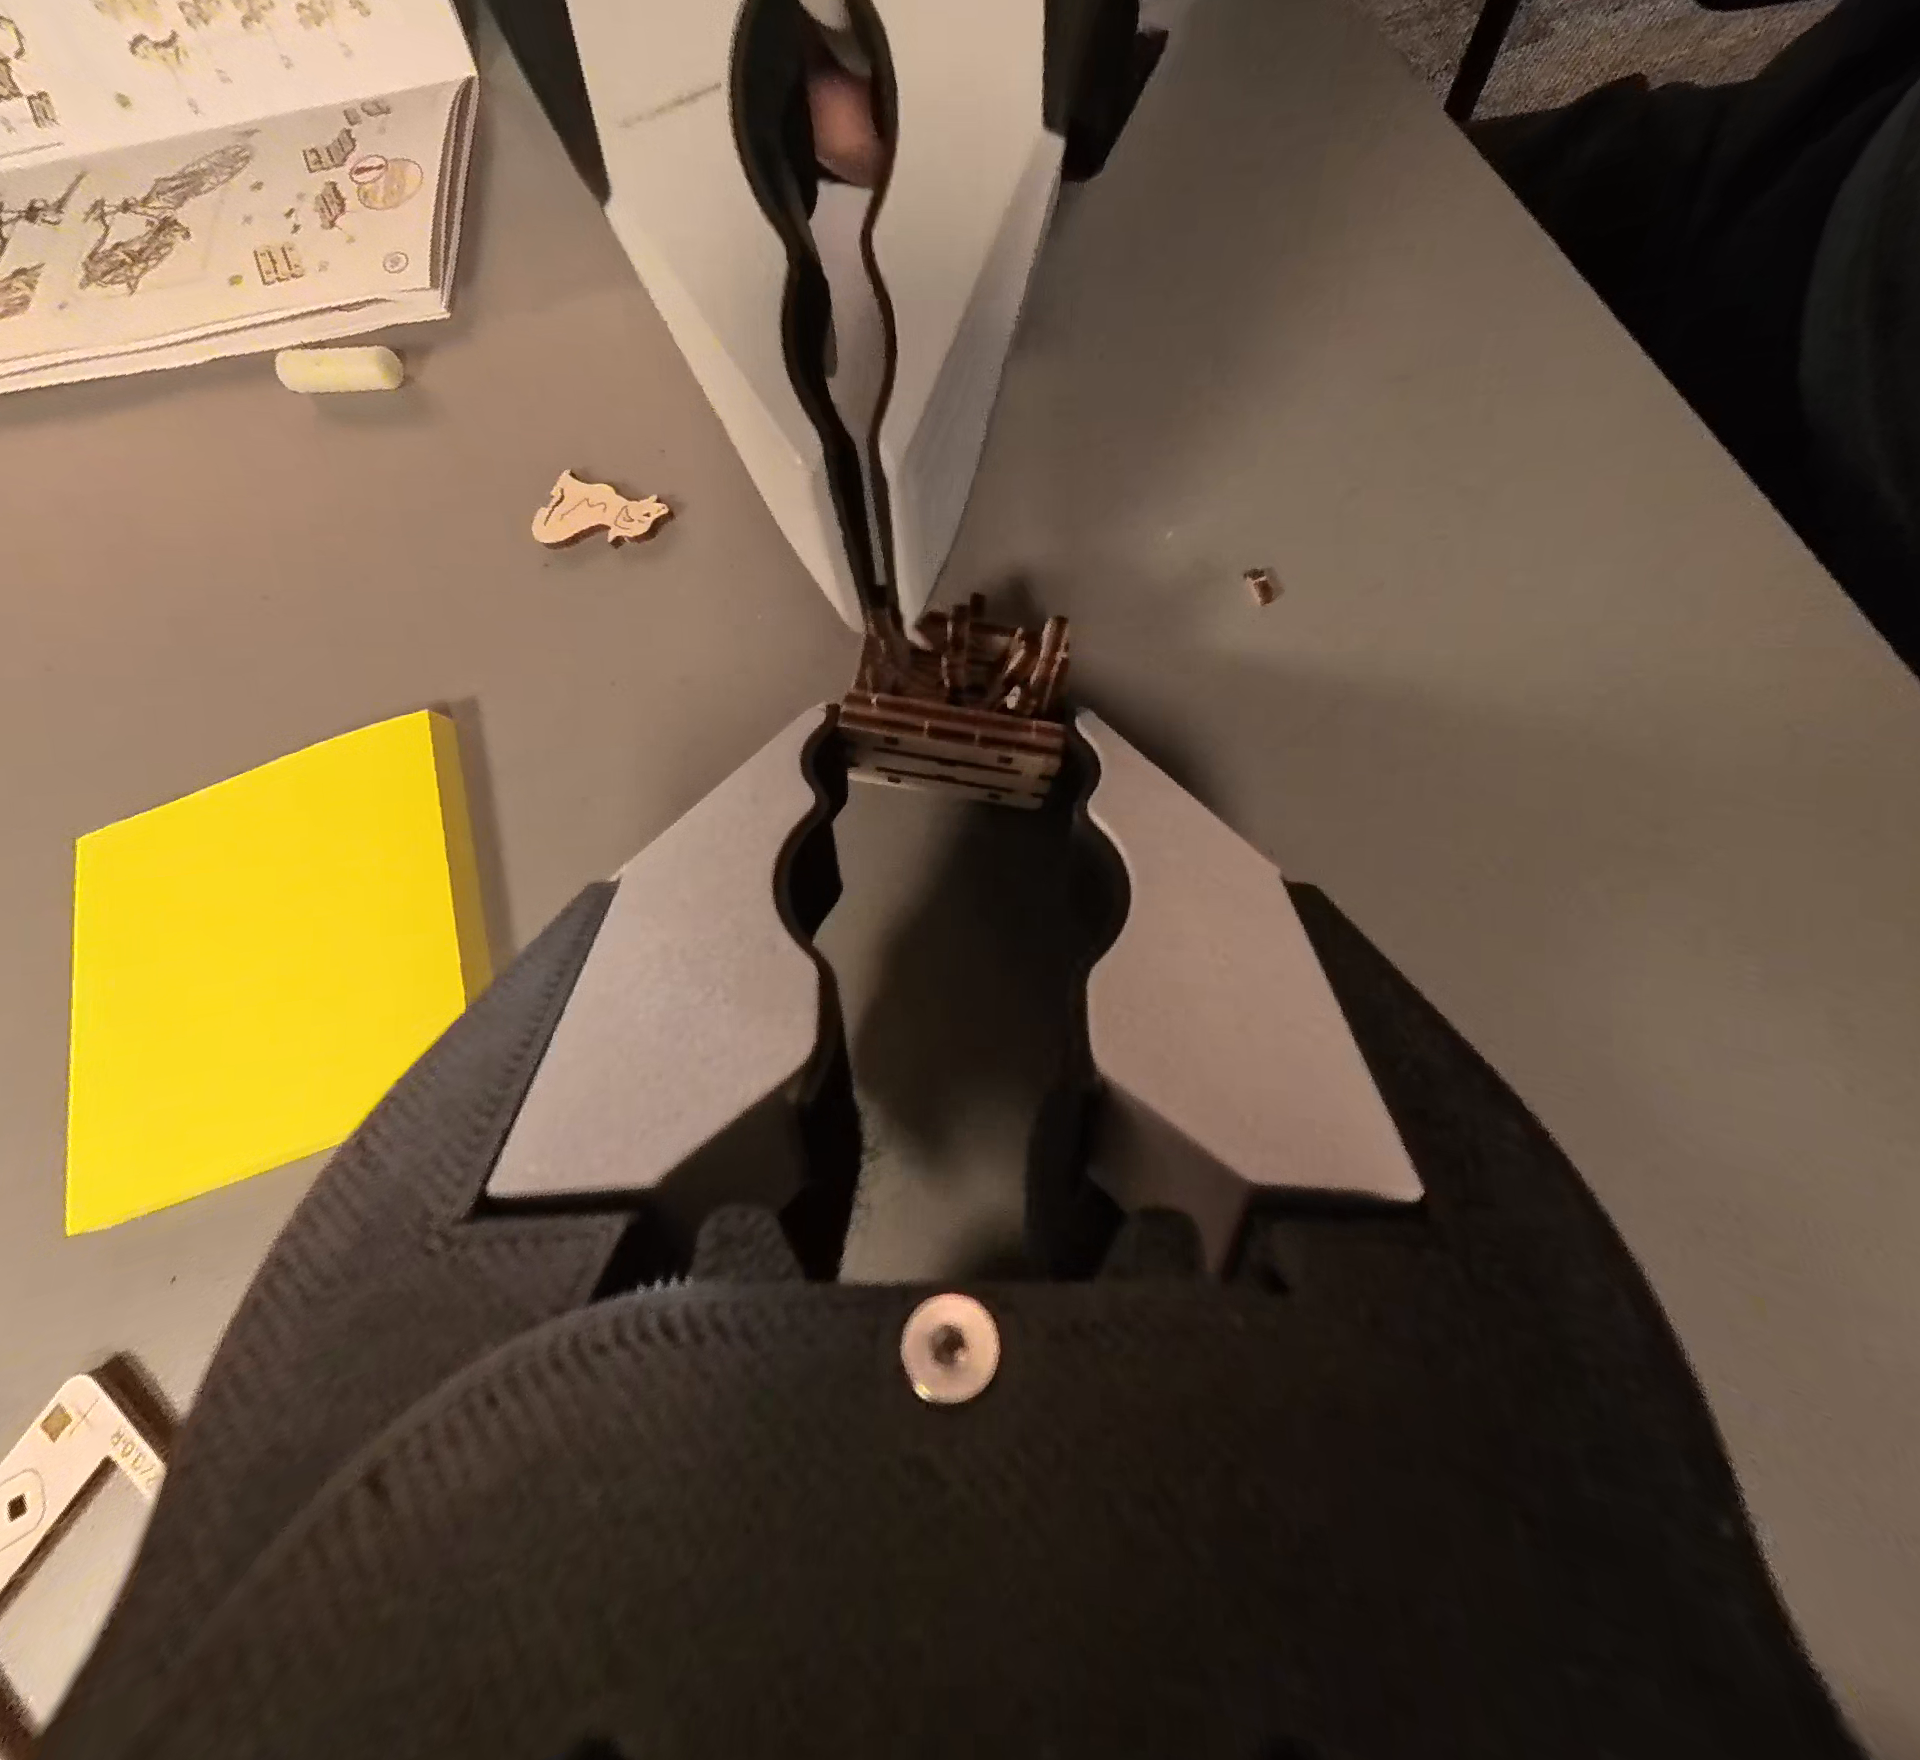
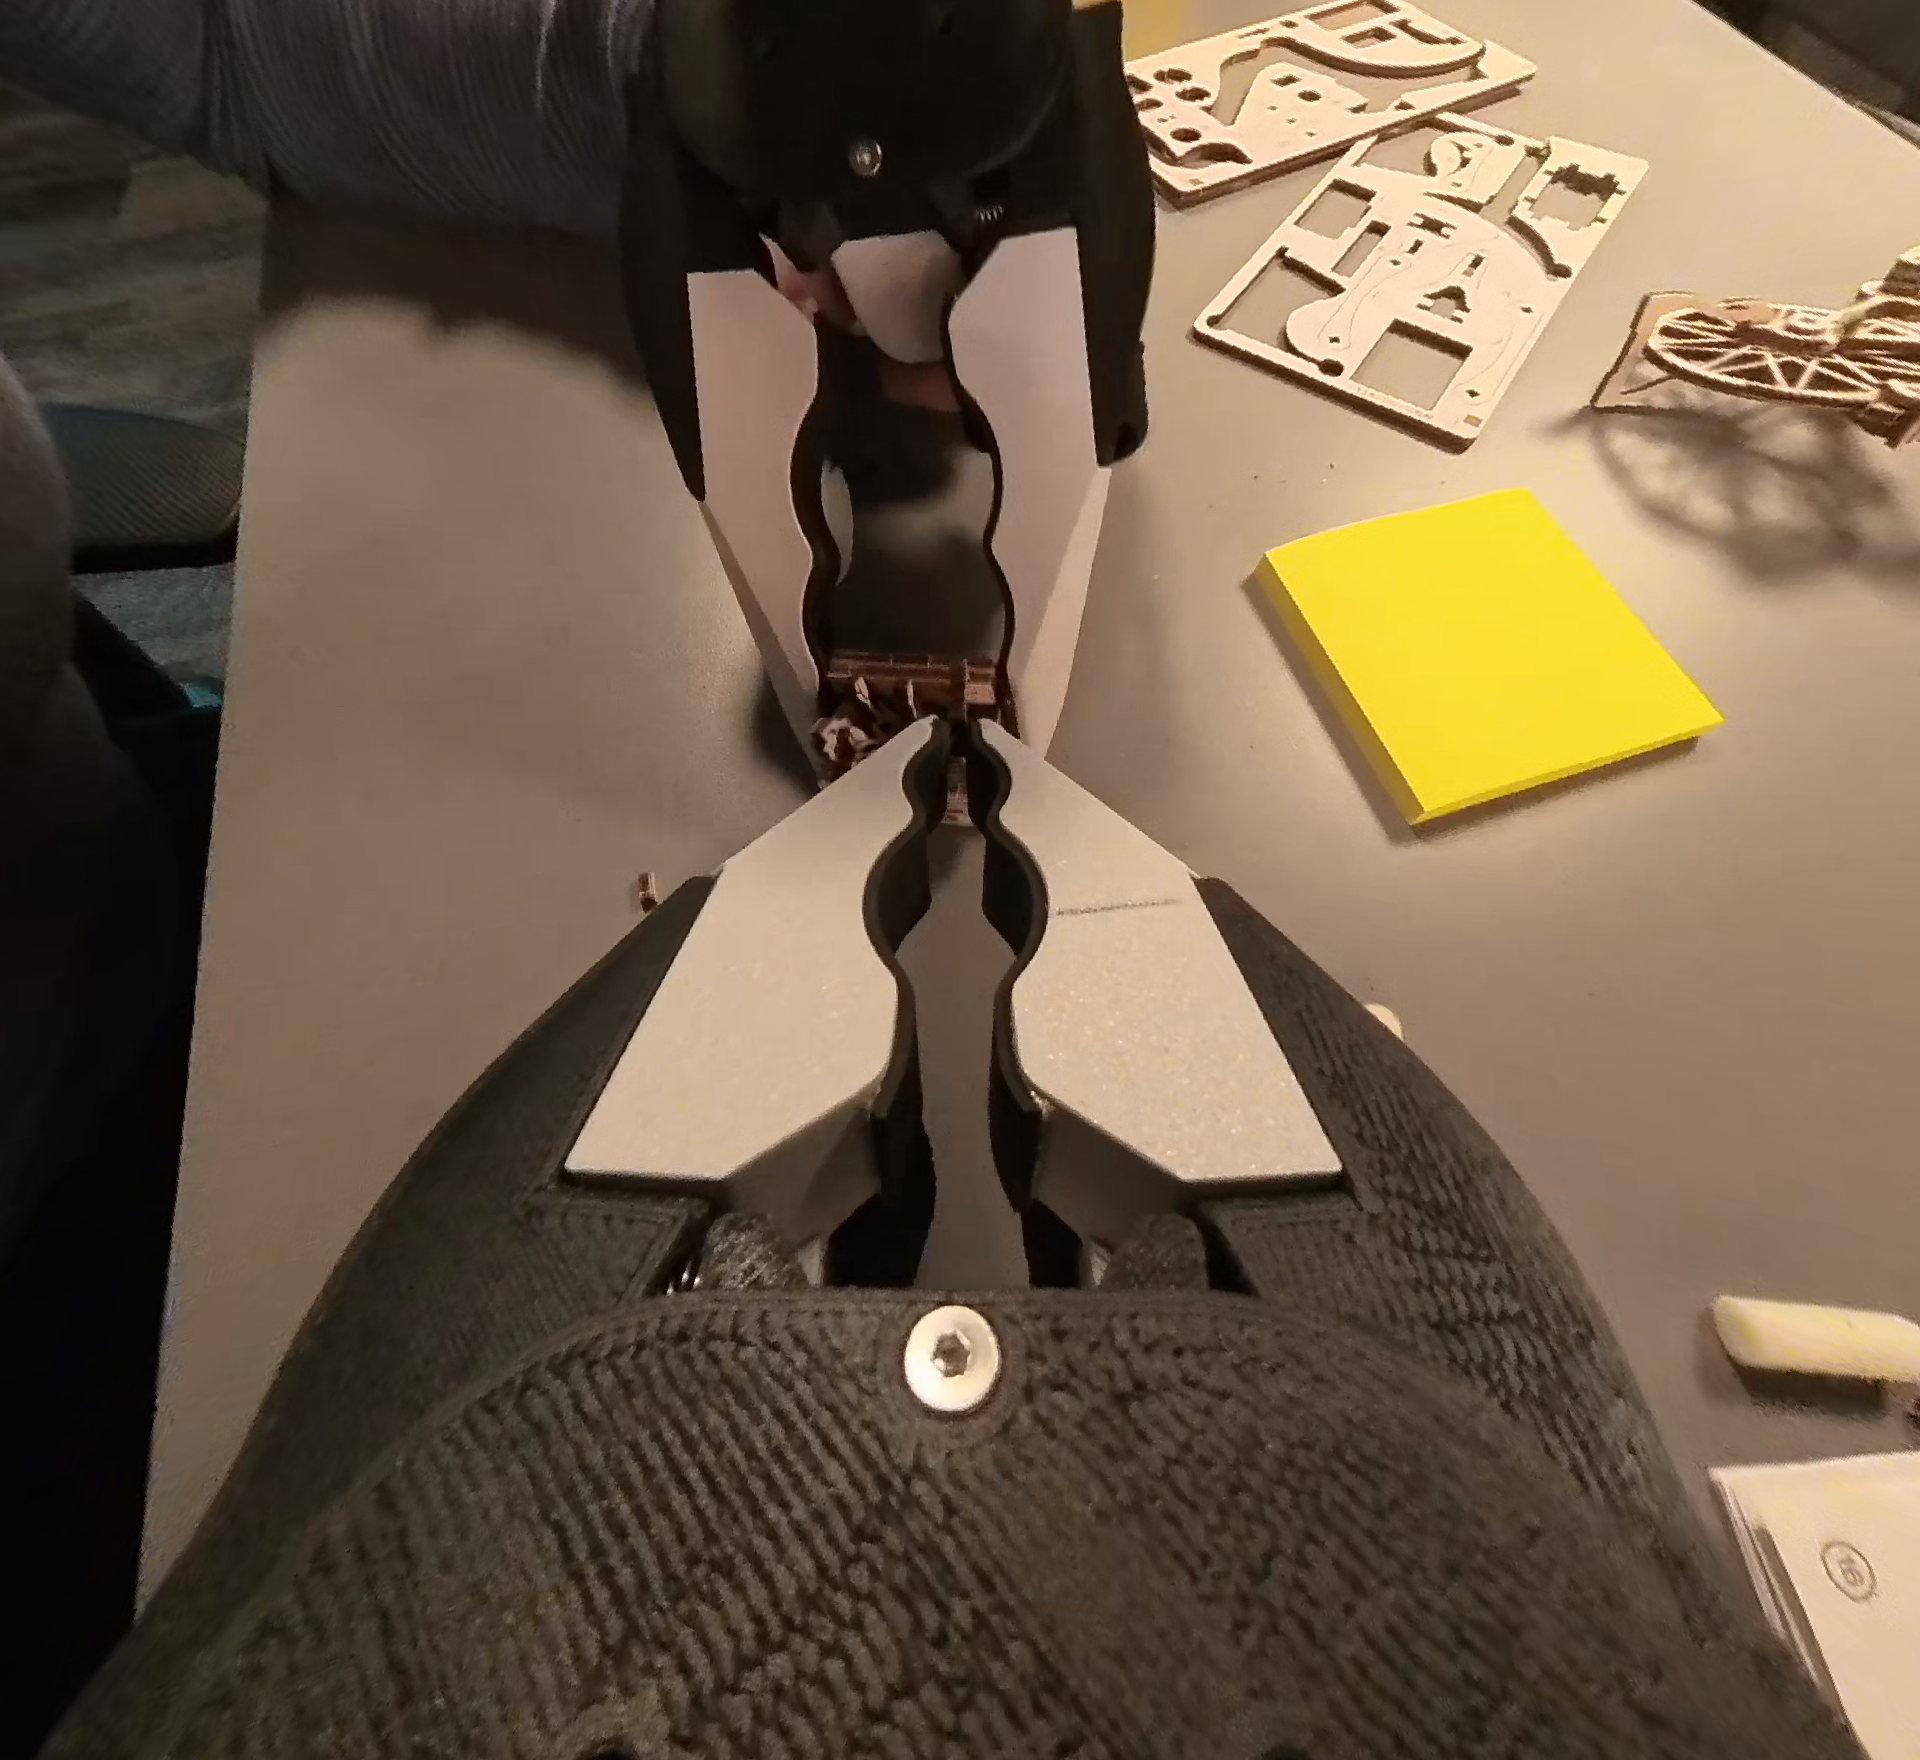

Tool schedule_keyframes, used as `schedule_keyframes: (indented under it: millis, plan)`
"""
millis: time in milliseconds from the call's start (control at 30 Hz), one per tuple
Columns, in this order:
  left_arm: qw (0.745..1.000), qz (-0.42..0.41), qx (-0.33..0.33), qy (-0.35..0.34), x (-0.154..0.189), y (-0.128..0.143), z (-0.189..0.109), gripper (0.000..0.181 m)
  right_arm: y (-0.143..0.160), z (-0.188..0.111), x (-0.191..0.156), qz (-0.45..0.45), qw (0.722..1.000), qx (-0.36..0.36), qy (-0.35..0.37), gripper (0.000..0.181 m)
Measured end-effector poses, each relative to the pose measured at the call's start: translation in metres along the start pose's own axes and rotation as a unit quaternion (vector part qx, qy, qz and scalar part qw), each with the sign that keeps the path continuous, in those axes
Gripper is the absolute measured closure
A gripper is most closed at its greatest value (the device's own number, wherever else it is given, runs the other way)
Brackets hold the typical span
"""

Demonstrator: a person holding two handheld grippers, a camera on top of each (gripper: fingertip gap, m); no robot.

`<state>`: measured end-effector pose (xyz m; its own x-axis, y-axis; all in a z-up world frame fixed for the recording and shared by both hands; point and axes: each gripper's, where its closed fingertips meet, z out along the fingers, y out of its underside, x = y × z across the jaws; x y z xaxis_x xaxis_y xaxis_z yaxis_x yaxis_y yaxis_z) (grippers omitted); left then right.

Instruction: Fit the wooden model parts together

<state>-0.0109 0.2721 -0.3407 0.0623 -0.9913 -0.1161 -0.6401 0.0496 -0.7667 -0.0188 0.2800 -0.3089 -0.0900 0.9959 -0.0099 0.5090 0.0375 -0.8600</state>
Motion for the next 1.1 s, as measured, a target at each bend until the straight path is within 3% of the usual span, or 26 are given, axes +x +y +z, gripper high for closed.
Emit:
schedule_keyframes:
  millis: [667, 1100]
  plan:
    - [1.0, -0.018, -0.003, 0.009, 0.0003, 0.0007, 0.0003, 0.141, 0.0088, 0.0008, -0.0024, 0.014, 0.996, -0.074, -0.041, 0.175]
    - [1.0, -0.024, -0.004, 0.013, 0.0006, 0.0009, 0.0004, 0.142, 0.007, 0.0012, -0.0016, 0.054, 0.995, -0.067, -0.041, 0.181]
